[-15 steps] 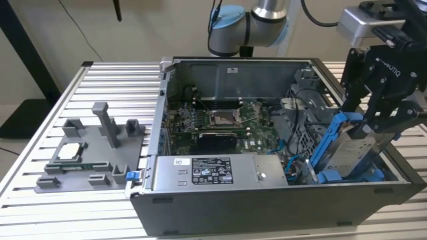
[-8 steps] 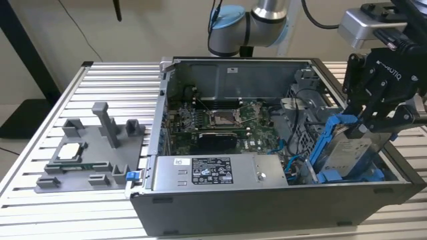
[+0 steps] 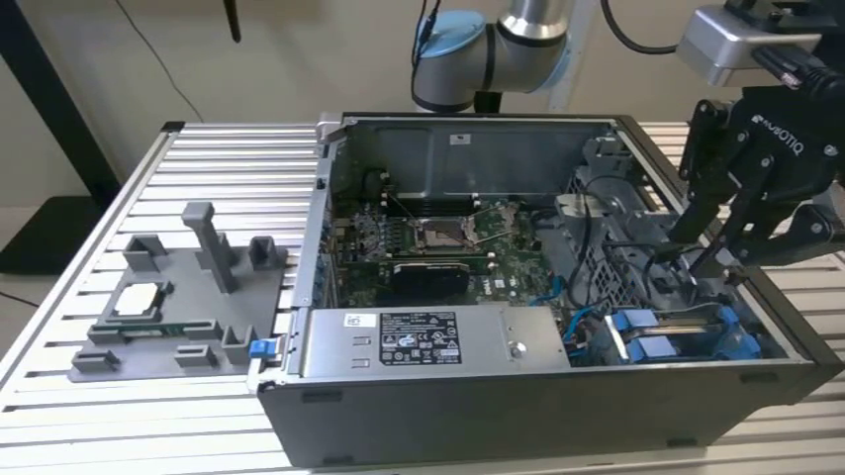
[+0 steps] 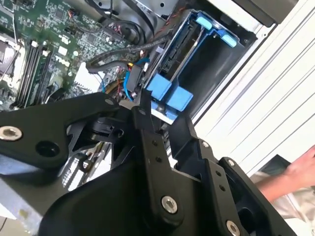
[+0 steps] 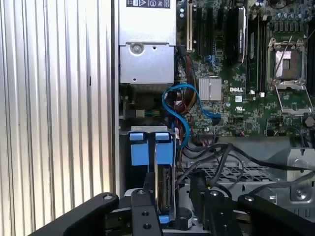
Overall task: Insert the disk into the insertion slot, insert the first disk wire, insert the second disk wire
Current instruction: 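Insert the first disk wire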
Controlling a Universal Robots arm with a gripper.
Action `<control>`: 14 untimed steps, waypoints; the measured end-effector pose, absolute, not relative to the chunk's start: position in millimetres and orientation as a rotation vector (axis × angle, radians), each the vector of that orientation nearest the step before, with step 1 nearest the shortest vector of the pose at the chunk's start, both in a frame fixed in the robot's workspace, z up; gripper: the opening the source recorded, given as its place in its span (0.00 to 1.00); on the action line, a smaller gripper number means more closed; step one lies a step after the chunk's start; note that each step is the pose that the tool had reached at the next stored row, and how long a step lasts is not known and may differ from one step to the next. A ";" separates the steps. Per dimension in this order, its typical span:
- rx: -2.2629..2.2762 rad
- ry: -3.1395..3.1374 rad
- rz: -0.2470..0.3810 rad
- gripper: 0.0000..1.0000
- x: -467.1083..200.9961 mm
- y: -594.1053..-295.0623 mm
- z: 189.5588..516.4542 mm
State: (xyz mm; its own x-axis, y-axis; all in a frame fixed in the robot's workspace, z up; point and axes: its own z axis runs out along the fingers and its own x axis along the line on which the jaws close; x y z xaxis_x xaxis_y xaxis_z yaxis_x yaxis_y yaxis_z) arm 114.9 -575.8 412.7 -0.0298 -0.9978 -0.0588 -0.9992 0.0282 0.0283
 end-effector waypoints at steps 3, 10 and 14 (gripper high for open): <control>-2.171 2.235 0.094 1.00 115.1 -573.8 412.8; -2.162 2.224 0.073 1.00 114.4 -561.7 405.8; -2.158 2.219 0.062 1.00 114.3 -554.6 401.8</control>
